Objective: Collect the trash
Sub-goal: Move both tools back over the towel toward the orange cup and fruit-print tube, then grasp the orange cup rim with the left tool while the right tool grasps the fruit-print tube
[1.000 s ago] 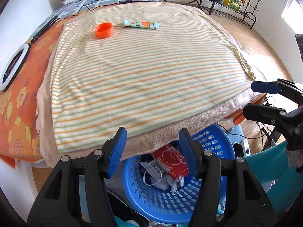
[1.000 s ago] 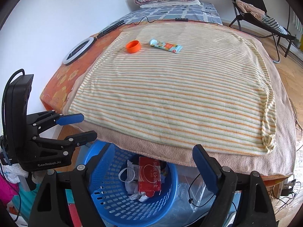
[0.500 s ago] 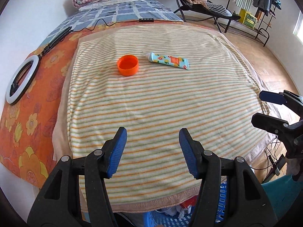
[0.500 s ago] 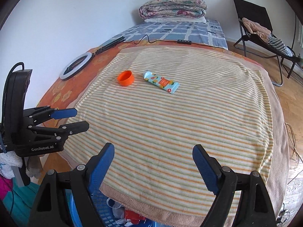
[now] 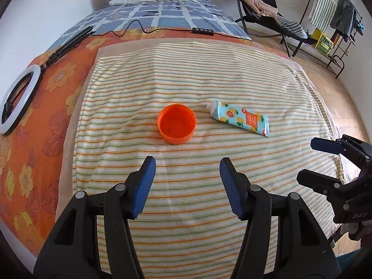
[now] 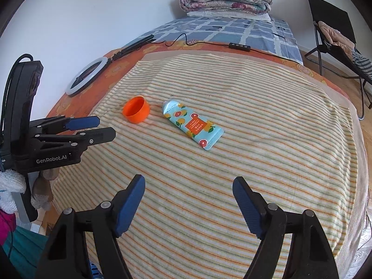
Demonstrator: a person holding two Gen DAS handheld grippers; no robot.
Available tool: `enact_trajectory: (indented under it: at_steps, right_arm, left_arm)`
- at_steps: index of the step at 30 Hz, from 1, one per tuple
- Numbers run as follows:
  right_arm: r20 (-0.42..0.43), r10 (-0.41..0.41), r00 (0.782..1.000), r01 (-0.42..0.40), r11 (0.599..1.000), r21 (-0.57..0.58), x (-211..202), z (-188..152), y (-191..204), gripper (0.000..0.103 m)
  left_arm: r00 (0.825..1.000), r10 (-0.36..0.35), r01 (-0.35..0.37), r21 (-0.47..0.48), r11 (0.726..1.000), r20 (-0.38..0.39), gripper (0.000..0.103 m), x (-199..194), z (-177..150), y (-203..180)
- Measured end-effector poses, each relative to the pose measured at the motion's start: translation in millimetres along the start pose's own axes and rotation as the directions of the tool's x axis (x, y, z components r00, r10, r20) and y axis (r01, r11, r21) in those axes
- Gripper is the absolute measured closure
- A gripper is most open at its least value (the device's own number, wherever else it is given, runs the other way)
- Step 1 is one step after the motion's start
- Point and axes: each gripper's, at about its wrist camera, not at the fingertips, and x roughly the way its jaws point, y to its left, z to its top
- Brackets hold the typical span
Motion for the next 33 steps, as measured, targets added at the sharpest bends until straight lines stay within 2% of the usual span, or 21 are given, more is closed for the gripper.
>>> enact_trajectory:
  at_steps: [9,16,17,20,28,29,31,33]
  right_arm:
    - [-0.035,-0.019,0.999,0.016,0.996,-0.087,37,28,-1,0.032]
    - [-0.054,-0.039,0.998,0.031,0.990,-0.134,58,43,2,0.033]
    - [-0.055,-0.041,0.998,0.033,0.990,-0.136,61,45,2,0.033]
    - [-0.055,-0.047,0.997,0.039,0.988,-0.149,68,51,3,0.033]
    - [-0.058,-0.078,0.995,0.066,0.979,-0.191,87,66,13,0.034]
    - [-0.058,-0.082,0.995,0.070,0.979,-0.192,89,69,13,0.035]
    - [-0.063,-0.081,0.995,0.067,0.979,-0.192,94,72,14,0.045]
    - [-0.063,-0.086,0.994,0.071,0.977,-0.202,98,73,17,0.048]
  left_arm:
    - [1.000,0.011,-0.011,0.002,1.000,-0.007,0.044,32,19,3]
    - [1.000,0.003,-0.003,-0.016,1.000,-0.010,0.044,44,26,13]
    - [1.000,0.002,-0.002,-0.016,1.000,-0.010,0.045,45,26,14]
    - [1.000,0.000,0.000,-0.017,1.000,-0.018,0.057,48,26,15]
    - [1.000,-0.006,0.006,-0.008,1.000,0.003,0.058,50,28,20]
    - [1.000,-0.006,0.006,-0.006,1.000,0.004,0.058,50,27,20]
    - [1.000,-0.008,0.008,-0.003,1.000,0.006,0.058,50,26,21]
    - [1.000,-0.006,0.006,0.001,1.000,0.007,0.058,50,25,21]
